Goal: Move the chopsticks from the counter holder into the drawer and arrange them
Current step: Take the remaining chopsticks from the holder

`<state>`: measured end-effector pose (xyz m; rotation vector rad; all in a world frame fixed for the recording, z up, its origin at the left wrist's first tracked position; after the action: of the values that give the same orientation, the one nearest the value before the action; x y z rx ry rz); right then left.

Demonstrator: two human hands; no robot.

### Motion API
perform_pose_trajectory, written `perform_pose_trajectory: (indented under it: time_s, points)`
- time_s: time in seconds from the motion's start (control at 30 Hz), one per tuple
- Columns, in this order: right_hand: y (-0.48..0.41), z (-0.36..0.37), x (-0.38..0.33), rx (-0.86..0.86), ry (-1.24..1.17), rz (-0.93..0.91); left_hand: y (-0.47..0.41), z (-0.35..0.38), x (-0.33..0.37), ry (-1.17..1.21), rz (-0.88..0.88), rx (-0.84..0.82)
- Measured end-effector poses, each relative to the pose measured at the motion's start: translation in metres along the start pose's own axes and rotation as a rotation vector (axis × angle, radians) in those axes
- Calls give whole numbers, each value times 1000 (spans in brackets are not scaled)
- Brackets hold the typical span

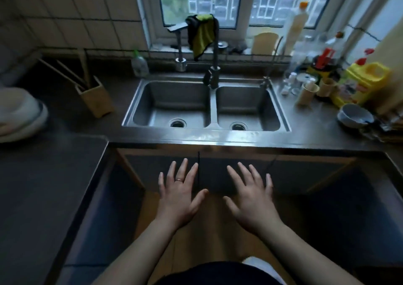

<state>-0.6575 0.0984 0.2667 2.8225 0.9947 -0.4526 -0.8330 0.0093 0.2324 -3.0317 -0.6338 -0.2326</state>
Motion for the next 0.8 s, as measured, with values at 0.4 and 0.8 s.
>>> perform_pose_trajectory:
  time_s: [0.4, 0.8]
  points:
    - [-161, 36, -133, -150, 13, -412, -35, -22, -155, 30, -462, 115]
    - [-326, 55, -243, -218, -28, -653, -116, -57, -261, 84, -774, 184]
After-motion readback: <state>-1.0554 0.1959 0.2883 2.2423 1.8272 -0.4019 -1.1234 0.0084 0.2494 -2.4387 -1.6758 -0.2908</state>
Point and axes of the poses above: each hand's wrist, its own y-axis away from the middle knuckle, its own z-axis out of the palm, x = y × z, the point moved 5 cm from there along -y, towards the middle knuckle, and after that the axes turned 7 degrees about -y, right-handed, at the moved point
